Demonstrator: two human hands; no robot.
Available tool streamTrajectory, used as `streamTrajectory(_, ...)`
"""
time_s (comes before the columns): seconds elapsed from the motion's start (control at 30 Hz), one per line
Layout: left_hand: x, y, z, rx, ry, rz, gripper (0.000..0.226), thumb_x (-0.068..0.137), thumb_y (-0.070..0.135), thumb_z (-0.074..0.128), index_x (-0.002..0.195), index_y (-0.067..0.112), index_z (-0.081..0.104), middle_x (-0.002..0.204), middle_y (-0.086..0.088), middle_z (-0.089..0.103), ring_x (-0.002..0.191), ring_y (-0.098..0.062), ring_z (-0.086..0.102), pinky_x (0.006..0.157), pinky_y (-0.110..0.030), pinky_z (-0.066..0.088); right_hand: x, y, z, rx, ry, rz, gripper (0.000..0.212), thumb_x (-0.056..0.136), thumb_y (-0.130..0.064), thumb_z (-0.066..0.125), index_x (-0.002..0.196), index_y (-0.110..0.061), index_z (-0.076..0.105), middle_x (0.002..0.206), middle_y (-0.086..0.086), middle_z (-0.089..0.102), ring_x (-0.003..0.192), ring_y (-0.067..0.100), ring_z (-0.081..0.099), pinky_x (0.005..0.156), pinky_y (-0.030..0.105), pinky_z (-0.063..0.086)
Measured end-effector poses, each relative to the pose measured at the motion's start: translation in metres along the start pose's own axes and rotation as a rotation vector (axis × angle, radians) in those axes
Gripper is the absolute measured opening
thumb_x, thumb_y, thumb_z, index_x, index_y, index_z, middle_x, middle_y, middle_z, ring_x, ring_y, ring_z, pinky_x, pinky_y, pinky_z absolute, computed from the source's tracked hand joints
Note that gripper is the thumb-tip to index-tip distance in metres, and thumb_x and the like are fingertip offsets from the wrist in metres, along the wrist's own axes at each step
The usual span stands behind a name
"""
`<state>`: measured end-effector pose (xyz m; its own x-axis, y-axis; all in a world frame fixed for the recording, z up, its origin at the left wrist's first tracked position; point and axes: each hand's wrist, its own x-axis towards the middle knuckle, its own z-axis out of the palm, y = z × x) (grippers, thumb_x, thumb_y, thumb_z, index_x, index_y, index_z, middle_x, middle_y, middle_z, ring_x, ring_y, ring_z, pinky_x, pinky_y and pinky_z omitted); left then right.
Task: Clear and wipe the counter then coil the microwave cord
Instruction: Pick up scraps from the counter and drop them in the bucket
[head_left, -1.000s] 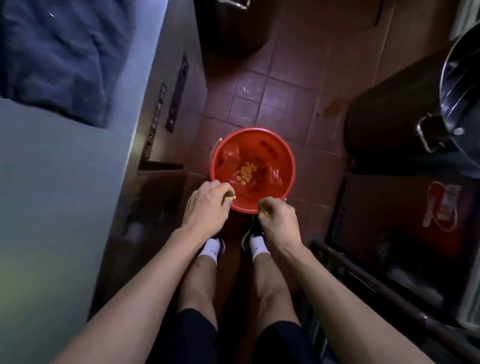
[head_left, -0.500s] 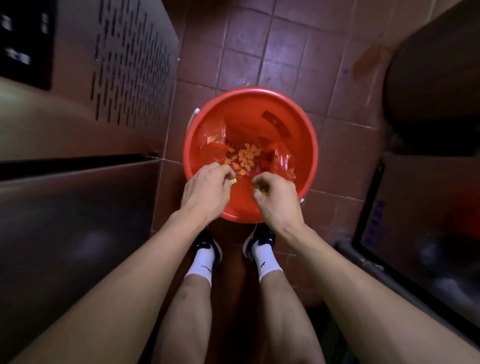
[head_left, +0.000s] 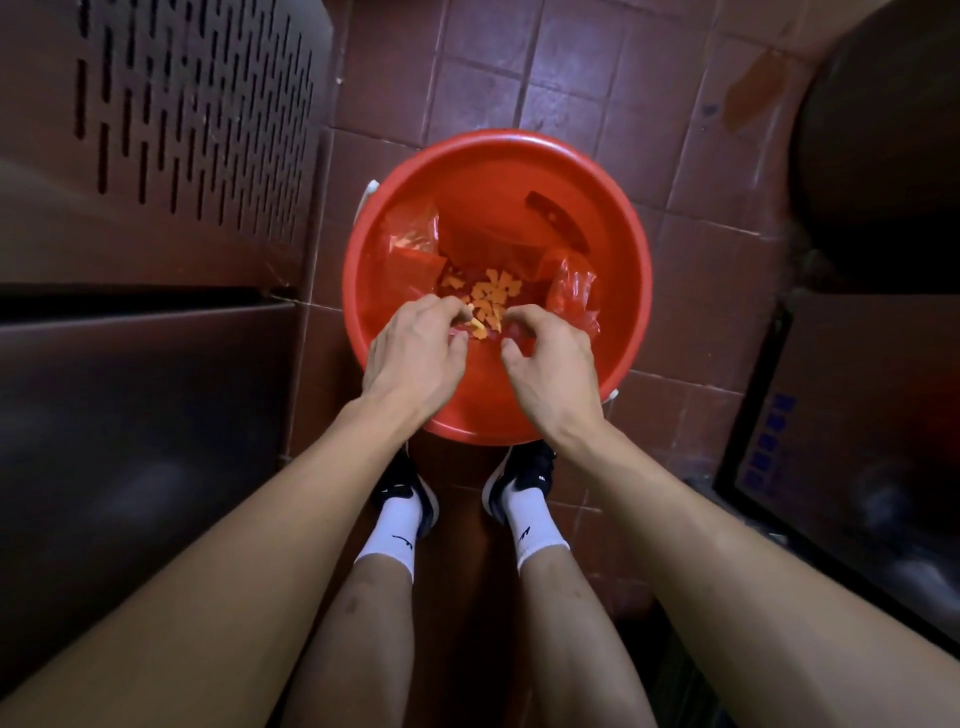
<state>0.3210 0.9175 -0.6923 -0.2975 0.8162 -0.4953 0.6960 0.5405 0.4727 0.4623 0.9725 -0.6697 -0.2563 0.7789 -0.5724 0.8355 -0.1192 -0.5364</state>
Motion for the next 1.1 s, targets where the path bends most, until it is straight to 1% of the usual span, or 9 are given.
streamTrajectory(0.1, -0.007, 0.0, -0.005, 0.067, -0.063, 0.033, 0.026, 0.094, 0.031, 0.056, 0.119, 0.028, 0.061, 0.116, 0.004, 0.064, 0.112, -0.023, 0.056, 0.092, -0.041, 0.047, -0.004, 0.0, -0.002, -0.093, -0.091, -0.005, 0.036, 0.094, -0.023, 0.058, 0.13, -0.022, 0.063, 0.131, 0.001, 0.066, 0.122, 0.023, 0.059, 0.101, 0.038, 0.049)
streamTrajectory(0.17, -0.012, 0.001, -0.011, 0.186, -0.145, 0.069, 0.032, 0.095, 0.033, 0.053, 0.126, 0.026, 0.058, 0.121, 0.0, 0.063, 0.114, -0.025, 0.053, 0.095, -0.044, 0.045, -0.009, -0.002, -0.005, -0.169, -0.161, -0.013, 0.036, 0.095, -0.026, 0.057, 0.131, -0.022, 0.062, 0.131, 0.005, 0.065, 0.122, 0.027, 0.058, 0.099, 0.038, 0.049)
streamTrajectory(0.23, -0.019, 0.004, -0.02, 0.287, -0.203, 0.104, 0.036, 0.096, 0.036, 0.05, 0.13, 0.025, 0.055, 0.123, -0.002, 0.062, 0.115, -0.026, 0.052, 0.095, -0.045, 0.043, -0.015, -0.007, -0.009, -0.231, -0.207, -0.016, 0.036, 0.096, -0.027, 0.056, 0.132, -0.022, 0.06, 0.13, 0.008, 0.065, 0.12, 0.03, 0.059, 0.096, 0.04, 0.05)
streamTrajectory(0.43, -0.042, 0.021, -0.071, 0.356, -0.247, 0.14, 0.037, 0.097, 0.037, 0.048, 0.132, 0.024, 0.053, 0.125, -0.001, 0.059, 0.117, -0.026, 0.049, 0.096, -0.044, 0.039, -0.039, -0.039, -0.033, -0.363, -0.261, -0.069, 0.041, 0.097, -0.026, 0.054, 0.137, -0.017, 0.056, 0.134, 0.007, 0.062, 0.12, 0.03, 0.059, 0.095, 0.043, 0.052)
streamTrajectory(0.57, -0.062, 0.036, -0.118, 0.373, -0.234, 0.147, 0.039, 0.097, 0.038, 0.048, 0.134, 0.024, 0.052, 0.128, -0.001, 0.058, 0.121, -0.026, 0.047, 0.1, -0.045, 0.037, -0.067, -0.076, -0.062, -0.422, -0.26, -0.083, 0.039, 0.095, -0.023, 0.051, 0.132, -0.016, 0.058, 0.132, 0.008, 0.062, 0.119, 0.032, 0.059, 0.094, 0.045, 0.052)
streamTrajectory(0.67, -0.088, 0.049, -0.16, 0.4, -0.253, 0.158, 0.042, 0.097, 0.038, 0.047, 0.136, 0.024, 0.05, 0.131, -0.002, 0.057, 0.122, -0.028, 0.047, 0.1, -0.044, 0.037, -0.099, -0.104, -0.09, -0.463, -0.254, -0.092, 0.037, 0.094, -0.019, 0.05, 0.131, -0.014, 0.058, 0.129, 0.009, 0.063, 0.116, 0.034, 0.06, 0.092, 0.047, 0.052)
streamTrajectory(0.83, -0.142, 0.074, -0.226, 0.452, -0.27, 0.177, 0.043, 0.099, 0.038, 0.046, 0.139, 0.022, 0.048, 0.138, -0.002, 0.054, 0.128, -0.028, 0.046, 0.104, -0.046, 0.037, -0.158, -0.147, -0.137, -0.508, -0.23, -0.14, 0.042, 0.092, -0.015, 0.05, 0.132, -0.018, 0.058, 0.131, 0.009, 0.063, 0.116, 0.035, 0.06, 0.092, 0.049, 0.053)
streamTrajectory(1.0, -0.191, 0.106, -0.271, 0.444, -0.249, 0.13, 0.047, 0.099, 0.038, 0.046, 0.143, 0.02, 0.045, 0.144, -0.003, 0.051, 0.133, -0.028, 0.043, 0.106, -0.047, 0.037, -0.2, -0.184, -0.177, -0.522, -0.2, -0.192, 0.036, 0.092, -0.018, 0.051, 0.126, -0.016, 0.061, 0.128, 0.01, 0.064, 0.115, 0.036, 0.061, 0.092, 0.047, 0.052)
streamTrajectory(1.1, -0.218, 0.129, -0.29, 0.413, -0.188, 0.102, 0.049, 0.099, 0.039, 0.046, 0.144, 0.02, 0.044, 0.145, -0.003, 0.05, 0.133, -0.027, 0.043, 0.106, -0.047, 0.039, -0.216, -0.204, -0.202, -0.531, -0.177, -0.281, 0.035, 0.093, -0.02, 0.051, 0.126, -0.017, 0.061, 0.127, 0.009, 0.065, 0.116, 0.034, 0.061, 0.091, 0.046, 0.052)
